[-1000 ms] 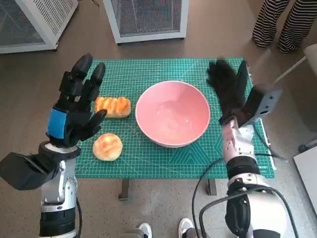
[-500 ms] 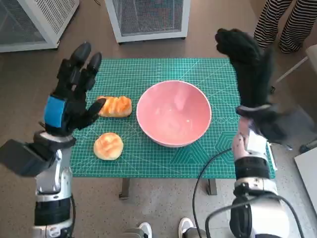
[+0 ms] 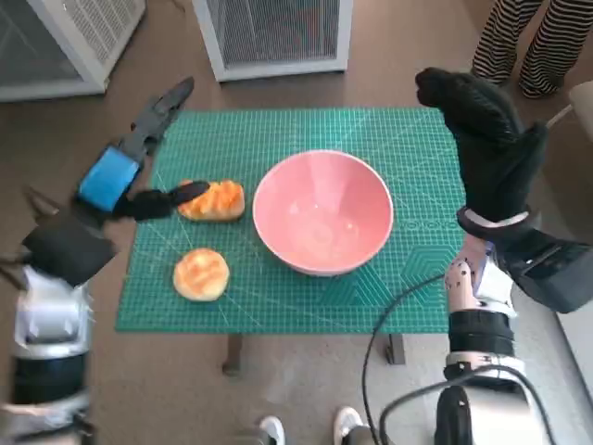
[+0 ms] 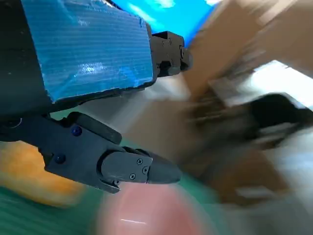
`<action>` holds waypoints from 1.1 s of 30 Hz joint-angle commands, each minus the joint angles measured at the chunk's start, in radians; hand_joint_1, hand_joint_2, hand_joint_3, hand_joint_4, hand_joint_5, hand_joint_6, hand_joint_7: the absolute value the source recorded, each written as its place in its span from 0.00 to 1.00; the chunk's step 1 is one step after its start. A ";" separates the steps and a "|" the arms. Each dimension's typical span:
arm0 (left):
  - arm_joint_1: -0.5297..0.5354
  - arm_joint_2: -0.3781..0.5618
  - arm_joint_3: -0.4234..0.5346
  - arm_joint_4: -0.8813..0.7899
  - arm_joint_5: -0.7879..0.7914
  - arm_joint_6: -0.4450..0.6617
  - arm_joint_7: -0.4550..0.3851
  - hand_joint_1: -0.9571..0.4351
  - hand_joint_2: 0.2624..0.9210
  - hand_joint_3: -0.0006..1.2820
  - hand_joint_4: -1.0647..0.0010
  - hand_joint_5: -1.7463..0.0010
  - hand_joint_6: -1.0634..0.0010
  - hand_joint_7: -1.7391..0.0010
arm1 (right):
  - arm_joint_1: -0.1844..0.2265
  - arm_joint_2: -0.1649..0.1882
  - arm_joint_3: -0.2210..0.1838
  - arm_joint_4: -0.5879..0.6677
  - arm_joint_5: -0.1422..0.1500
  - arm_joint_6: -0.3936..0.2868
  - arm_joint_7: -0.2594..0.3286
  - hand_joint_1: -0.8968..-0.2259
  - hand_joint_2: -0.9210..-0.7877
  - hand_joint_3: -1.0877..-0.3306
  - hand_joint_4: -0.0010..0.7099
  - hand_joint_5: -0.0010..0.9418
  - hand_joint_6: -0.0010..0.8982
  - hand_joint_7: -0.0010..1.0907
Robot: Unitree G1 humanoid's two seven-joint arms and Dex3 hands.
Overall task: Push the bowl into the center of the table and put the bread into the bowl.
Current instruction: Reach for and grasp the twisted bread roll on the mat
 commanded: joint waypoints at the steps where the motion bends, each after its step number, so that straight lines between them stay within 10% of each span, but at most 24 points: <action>1: -0.068 0.027 -0.086 -0.009 0.094 0.110 -0.052 0.32 0.75 0.01 1.00 1.00 1.00 1.00 | 0.047 -0.002 0.013 -0.057 0.006 0.043 -0.013 0.45 0.00 0.52 0.30 0.02 0.02 0.53; 12: -0.173 -0.008 -0.208 0.097 0.184 0.199 -0.105 0.60 0.67 0.00 1.00 1.00 0.89 0.97 | 0.071 0.006 0.023 -0.122 0.014 0.083 -0.020 0.42 0.00 0.54 0.31 0.02 0.03 0.53; 33: -0.399 -0.118 -0.448 0.605 0.369 0.214 -0.131 0.59 0.69 0.01 0.95 0.99 0.82 0.97 | 0.073 -0.001 0.024 -0.115 0.012 0.087 -0.016 0.41 0.00 0.56 0.32 0.01 0.04 0.53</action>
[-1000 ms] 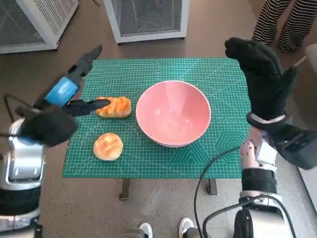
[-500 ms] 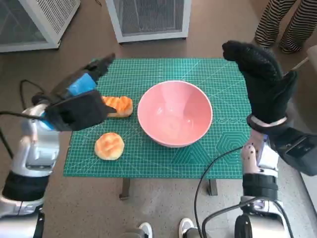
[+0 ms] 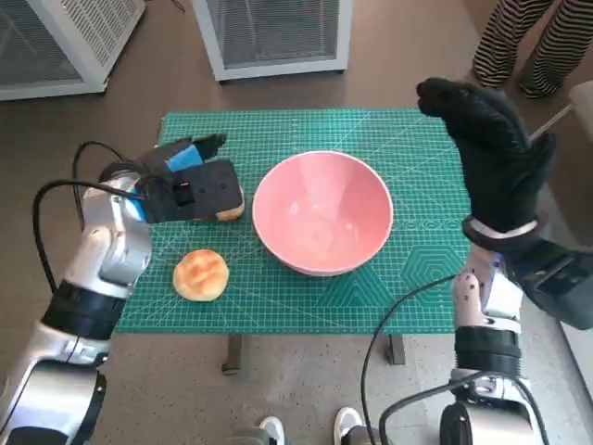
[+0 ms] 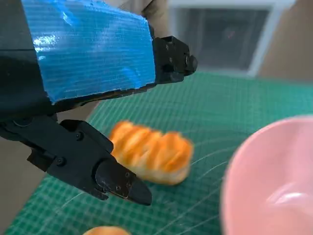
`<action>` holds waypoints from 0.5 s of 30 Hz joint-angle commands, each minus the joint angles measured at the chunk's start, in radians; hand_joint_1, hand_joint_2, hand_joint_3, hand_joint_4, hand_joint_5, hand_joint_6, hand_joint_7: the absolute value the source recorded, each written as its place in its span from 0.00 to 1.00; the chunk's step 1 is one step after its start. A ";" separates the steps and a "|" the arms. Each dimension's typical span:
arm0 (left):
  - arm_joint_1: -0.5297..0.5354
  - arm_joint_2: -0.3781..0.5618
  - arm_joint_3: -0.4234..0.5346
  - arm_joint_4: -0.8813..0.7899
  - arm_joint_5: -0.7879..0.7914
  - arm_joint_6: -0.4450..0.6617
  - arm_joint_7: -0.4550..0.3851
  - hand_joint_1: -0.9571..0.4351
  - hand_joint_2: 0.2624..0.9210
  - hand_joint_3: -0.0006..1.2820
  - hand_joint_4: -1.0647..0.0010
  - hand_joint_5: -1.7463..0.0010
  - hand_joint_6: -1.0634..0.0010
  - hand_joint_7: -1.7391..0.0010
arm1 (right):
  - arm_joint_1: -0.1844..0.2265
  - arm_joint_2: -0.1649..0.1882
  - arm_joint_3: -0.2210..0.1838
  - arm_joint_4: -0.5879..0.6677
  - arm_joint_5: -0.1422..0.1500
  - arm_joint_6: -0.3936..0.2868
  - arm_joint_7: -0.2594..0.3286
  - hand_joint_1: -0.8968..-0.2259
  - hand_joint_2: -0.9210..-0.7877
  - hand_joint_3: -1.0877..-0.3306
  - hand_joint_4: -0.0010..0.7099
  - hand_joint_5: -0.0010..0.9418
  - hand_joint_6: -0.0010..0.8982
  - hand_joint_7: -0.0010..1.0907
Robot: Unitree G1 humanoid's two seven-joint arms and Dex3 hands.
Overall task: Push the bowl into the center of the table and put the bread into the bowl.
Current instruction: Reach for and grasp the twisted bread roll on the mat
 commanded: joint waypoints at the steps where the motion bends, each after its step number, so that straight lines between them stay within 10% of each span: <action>1: -0.063 -0.036 -0.036 0.120 0.030 -0.021 0.009 0.59 0.69 0.01 0.95 0.99 0.82 0.97 | 0.023 0.000 0.002 0.007 0.011 0.012 0.002 0.41 0.00 0.56 0.32 0.01 0.04 0.53; 15: -0.143 -0.114 -0.102 0.429 0.073 -0.109 0.110 0.58 0.73 0.01 0.94 1.00 0.80 0.98 | 0.023 -0.008 0.000 0.011 0.012 0.012 0.008 0.41 0.00 0.57 0.32 0.01 0.04 0.53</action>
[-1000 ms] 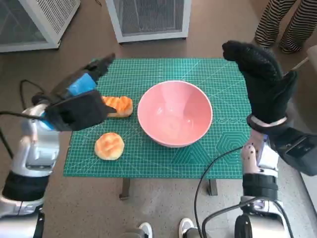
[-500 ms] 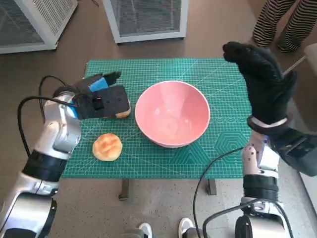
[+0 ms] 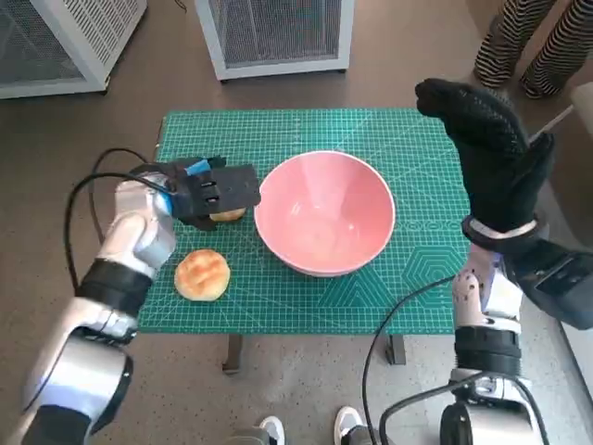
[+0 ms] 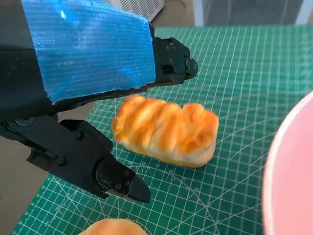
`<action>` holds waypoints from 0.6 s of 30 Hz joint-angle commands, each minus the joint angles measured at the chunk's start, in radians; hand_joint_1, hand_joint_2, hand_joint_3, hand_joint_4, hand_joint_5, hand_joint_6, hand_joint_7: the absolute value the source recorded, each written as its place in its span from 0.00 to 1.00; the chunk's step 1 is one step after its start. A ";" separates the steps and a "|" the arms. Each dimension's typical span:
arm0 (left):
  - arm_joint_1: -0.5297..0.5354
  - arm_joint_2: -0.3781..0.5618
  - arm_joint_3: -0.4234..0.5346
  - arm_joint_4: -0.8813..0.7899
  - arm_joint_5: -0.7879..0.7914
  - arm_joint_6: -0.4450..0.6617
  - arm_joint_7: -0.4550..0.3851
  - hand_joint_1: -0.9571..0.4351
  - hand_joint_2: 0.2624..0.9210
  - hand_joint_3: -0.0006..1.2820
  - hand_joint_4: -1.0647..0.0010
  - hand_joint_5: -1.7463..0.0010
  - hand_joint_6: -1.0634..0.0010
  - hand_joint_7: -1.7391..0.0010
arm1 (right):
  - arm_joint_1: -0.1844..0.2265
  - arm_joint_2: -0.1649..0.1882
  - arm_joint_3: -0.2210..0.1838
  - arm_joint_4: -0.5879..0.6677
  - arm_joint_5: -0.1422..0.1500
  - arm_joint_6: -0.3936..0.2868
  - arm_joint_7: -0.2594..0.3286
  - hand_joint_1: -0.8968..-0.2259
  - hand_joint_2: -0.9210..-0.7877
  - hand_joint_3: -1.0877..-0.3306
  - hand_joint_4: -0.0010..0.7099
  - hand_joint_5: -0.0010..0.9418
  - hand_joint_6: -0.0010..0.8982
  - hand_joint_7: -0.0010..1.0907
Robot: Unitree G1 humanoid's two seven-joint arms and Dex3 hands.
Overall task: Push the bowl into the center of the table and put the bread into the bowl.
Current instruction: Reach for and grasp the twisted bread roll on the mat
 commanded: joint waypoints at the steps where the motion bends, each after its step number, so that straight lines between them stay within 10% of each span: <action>1: -0.035 -0.020 -0.029 0.090 0.032 -0.033 0.049 0.58 0.73 0.01 0.94 1.00 0.80 0.98 | 0.023 -0.006 -0.001 0.011 0.012 0.012 0.007 0.41 0.00 0.57 0.32 0.01 0.04 0.53; 18: -0.048 -0.080 -0.100 0.345 0.090 -0.163 0.307 0.69 0.79 0.02 0.72 0.97 0.65 0.97 | 0.031 0.001 0.005 -0.003 0.000 0.005 -0.009 0.42 0.00 0.56 0.32 0.01 0.03 0.51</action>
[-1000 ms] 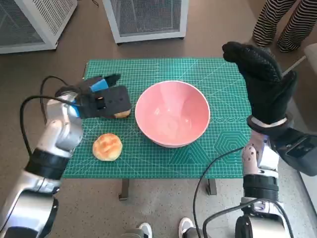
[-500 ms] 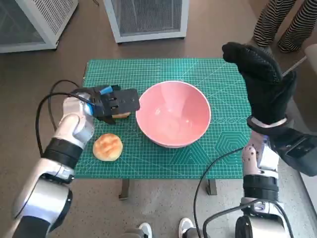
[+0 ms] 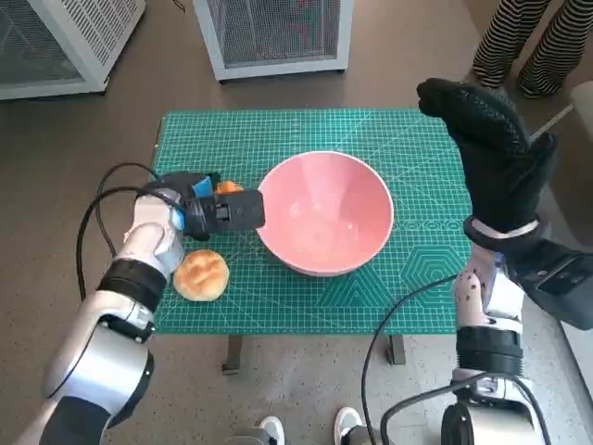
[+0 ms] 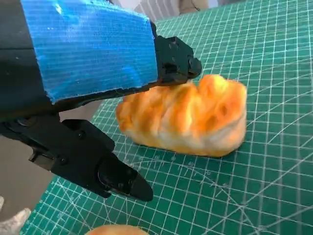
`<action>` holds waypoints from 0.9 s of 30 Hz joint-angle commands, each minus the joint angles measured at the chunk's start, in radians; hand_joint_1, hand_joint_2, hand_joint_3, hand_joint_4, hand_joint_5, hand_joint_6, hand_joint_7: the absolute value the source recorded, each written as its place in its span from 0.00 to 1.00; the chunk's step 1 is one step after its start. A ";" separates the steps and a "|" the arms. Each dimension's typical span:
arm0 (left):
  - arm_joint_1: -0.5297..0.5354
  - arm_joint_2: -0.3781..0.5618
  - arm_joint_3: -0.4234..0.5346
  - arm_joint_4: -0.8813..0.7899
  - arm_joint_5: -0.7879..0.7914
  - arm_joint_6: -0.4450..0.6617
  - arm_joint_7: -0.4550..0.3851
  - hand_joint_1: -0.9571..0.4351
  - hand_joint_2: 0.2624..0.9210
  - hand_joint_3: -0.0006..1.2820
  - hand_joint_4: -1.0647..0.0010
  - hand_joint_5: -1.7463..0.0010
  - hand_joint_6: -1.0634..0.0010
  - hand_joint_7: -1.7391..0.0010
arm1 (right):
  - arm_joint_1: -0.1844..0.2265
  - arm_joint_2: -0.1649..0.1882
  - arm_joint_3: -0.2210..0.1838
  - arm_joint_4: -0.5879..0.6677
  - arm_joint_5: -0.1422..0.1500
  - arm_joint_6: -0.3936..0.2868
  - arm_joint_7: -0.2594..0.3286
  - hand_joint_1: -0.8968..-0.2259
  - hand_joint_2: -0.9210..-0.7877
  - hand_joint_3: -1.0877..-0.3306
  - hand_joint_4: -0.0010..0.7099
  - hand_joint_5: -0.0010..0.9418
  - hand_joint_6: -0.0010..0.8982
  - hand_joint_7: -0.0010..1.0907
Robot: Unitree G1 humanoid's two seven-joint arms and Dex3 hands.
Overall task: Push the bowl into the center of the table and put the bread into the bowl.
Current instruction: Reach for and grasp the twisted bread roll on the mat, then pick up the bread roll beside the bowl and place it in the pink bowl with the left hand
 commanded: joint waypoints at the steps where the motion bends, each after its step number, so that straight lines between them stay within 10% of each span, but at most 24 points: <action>1: -0.009 -0.006 -0.030 0.045 0.036 -0.048 0.078 0.69 0.80 0.02 0.70 0.97 0.63 0.97 | 0.030 0.005 0.004 0.000 0.002 0.004 -0.007 0.42 0.00 0.56 0.32 0.01 0.03 0.51; 4: -0.007 -0.001 -0.067 0.069 0.076 -0.084 0.134 0.73 0.87 0.02 0.58 0.83 0.51 0.96 | 0.032 0.006 0.005 -0.003 0.005 0.003 -0.005 0.43 0.00 0.56 0.32 0.01 0.03 0.51; 6: -0.006 0.004 -0.088 0.081 0.098 -0.106 0.169 0.85 0.95 0.11 0.54 0.45 0.52 0.67 | 0.035 0.006 0.005 -0.006 0.009 0.004 -0.003 0.43 0.00 0.56 0.32 0.01 0.03 0.51; 9: -0.008 0.012 -0.098 0.091 0.112 -0.127 0.205 0.74 0.98 0.15 0.55 0.23 0.49 0.46 | 0.036 0.006 0.005 -0.009 0.013 0.007 0.000 0.43 0.00 0.56 0.32 0.01 0.03 0.51; 27: -0.041 0.063 -0.038 0.024 0.080 -0.153 0.279 0.69 1.00 0.11 0.44 0.27 0.48 0.29 | 0.038 0.012 0.011 0.002 0.011 -0.002 0.002 0.45 0.00 0.56 0.33 0.01 0.04 0.50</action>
